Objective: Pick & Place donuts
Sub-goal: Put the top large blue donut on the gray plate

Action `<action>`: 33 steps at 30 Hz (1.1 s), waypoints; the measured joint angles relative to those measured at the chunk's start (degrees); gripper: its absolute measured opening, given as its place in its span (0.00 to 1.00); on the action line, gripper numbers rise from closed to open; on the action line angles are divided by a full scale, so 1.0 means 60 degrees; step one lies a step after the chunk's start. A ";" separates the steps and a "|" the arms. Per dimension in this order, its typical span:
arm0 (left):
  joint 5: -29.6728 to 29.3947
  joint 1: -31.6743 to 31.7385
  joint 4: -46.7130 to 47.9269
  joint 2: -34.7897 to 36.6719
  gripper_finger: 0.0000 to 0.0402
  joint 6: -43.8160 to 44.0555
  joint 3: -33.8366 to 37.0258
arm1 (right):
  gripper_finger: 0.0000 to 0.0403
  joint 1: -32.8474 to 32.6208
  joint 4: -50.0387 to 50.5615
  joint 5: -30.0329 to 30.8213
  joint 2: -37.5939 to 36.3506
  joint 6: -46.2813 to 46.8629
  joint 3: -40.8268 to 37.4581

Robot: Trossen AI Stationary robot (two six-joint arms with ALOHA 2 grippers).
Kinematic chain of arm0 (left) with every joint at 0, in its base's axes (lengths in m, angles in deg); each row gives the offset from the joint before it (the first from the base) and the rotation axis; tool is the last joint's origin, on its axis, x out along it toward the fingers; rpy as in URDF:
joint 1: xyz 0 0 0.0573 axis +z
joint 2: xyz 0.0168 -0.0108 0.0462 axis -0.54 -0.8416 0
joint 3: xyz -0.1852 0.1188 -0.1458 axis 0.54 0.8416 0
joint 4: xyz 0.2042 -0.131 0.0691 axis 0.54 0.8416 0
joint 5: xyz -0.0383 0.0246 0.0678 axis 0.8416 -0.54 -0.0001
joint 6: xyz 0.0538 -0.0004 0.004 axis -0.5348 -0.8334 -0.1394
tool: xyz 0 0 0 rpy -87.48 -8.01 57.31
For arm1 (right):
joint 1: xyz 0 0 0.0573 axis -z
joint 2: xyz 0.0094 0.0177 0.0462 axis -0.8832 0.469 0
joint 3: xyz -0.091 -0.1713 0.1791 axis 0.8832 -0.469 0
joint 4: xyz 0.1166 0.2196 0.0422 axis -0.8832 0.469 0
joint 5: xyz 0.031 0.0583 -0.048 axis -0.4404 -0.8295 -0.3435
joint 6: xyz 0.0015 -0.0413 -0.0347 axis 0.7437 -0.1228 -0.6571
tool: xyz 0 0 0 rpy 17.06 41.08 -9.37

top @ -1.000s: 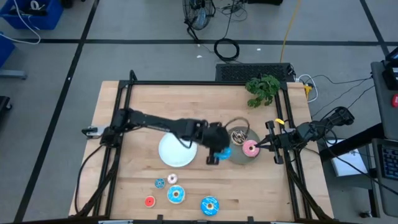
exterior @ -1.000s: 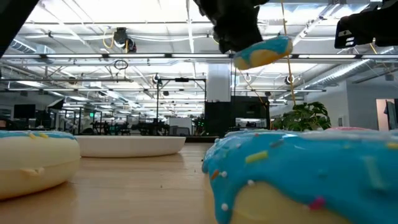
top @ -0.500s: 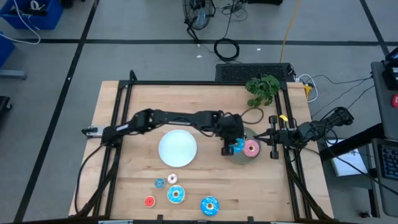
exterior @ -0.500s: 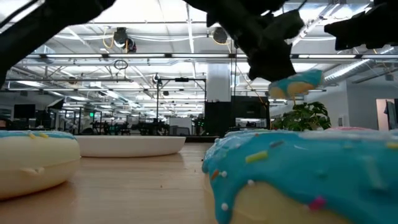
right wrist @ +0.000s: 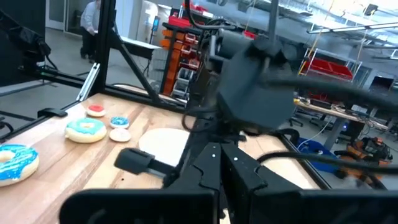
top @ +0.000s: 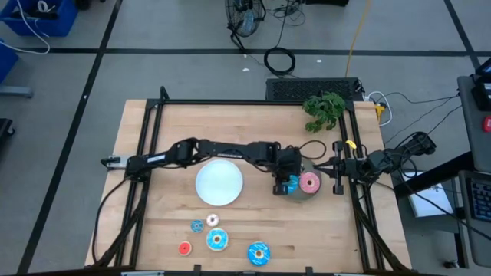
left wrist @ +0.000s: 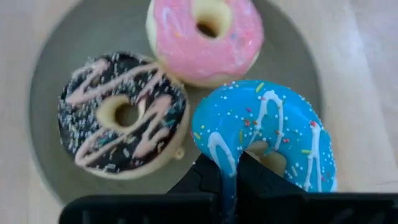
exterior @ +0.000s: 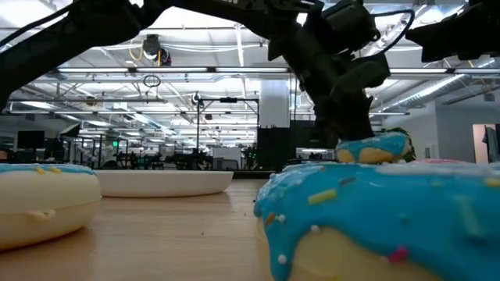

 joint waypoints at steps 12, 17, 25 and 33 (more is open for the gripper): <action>-0.0199 -0.0187 -0.0471 -0.0434 0.03 0.0010 0.0000 | 0.00 -0.0004 0.0011 -0.0032 0.0011 0.0061 0.0000; -0.0259 -0.0217 -0.0415 -0.0475 0.07 0.0035 -0.0004 | 0.00 -0.0004 0.0056 -0.0036 0.0011 0.0062 0.0000; -0.0258 -0.0195 -0.0371 -0.0493 0.10 -0.0176 0.0000 | 0.00 -0.0004 0.0060 -0.0040 0.0011 0.0058 0.0000; 0.0078 -0.0282 -0.0253 -0.0496 0.26 -0.0243 0.0000 | 0.00 -0.0004 0.0064 -0.0040 0.0011 0.0059 0.0000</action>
